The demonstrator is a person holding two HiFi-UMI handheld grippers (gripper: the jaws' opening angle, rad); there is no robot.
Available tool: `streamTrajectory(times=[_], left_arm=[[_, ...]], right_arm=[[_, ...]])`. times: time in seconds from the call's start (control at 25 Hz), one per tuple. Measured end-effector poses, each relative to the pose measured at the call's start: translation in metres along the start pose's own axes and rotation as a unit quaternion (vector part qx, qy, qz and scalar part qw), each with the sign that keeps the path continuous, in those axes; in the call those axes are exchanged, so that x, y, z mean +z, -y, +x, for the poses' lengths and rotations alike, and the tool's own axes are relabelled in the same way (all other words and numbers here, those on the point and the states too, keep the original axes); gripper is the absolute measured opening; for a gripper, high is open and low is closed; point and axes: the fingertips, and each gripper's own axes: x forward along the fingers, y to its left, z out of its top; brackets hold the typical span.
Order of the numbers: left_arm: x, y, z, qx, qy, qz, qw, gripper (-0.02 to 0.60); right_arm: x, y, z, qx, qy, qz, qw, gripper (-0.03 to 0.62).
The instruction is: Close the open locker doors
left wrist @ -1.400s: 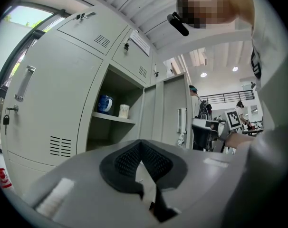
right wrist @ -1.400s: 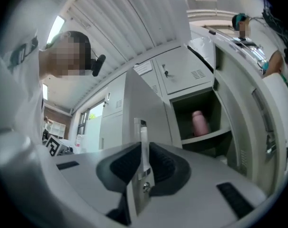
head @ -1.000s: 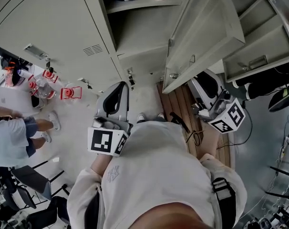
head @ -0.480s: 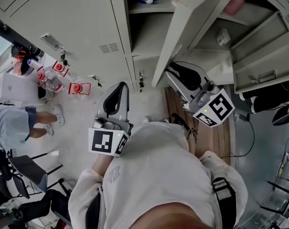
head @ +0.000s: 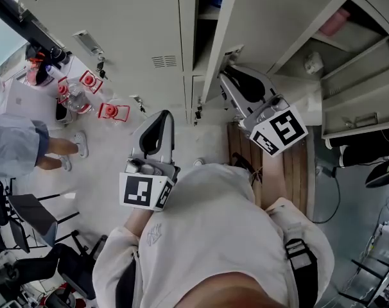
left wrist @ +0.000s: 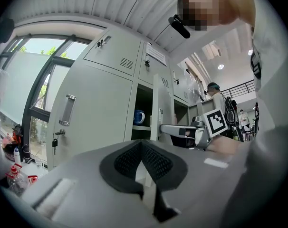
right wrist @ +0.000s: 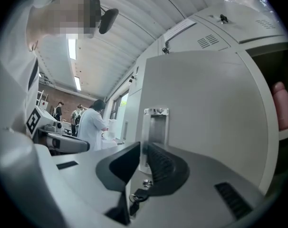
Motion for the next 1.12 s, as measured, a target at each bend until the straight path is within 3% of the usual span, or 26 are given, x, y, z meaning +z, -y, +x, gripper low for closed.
streamTrajectory(times=[0.56,1.12], left_arm=[[0.003,-0.013,-0.01,0.039,0.004,0.0,0.9992,-0.008],[0.007,-0.015,-0.019,0.061,0.01,-0.001,0.9981,-0.008]], right_arm=[[-0.01,0.037,0.062,-0.045,-0.004,-0.002,0.999,0.04],[-0.014,0.059,0.086,-0.068,-0.017,-0.016,0.997,0.034]])
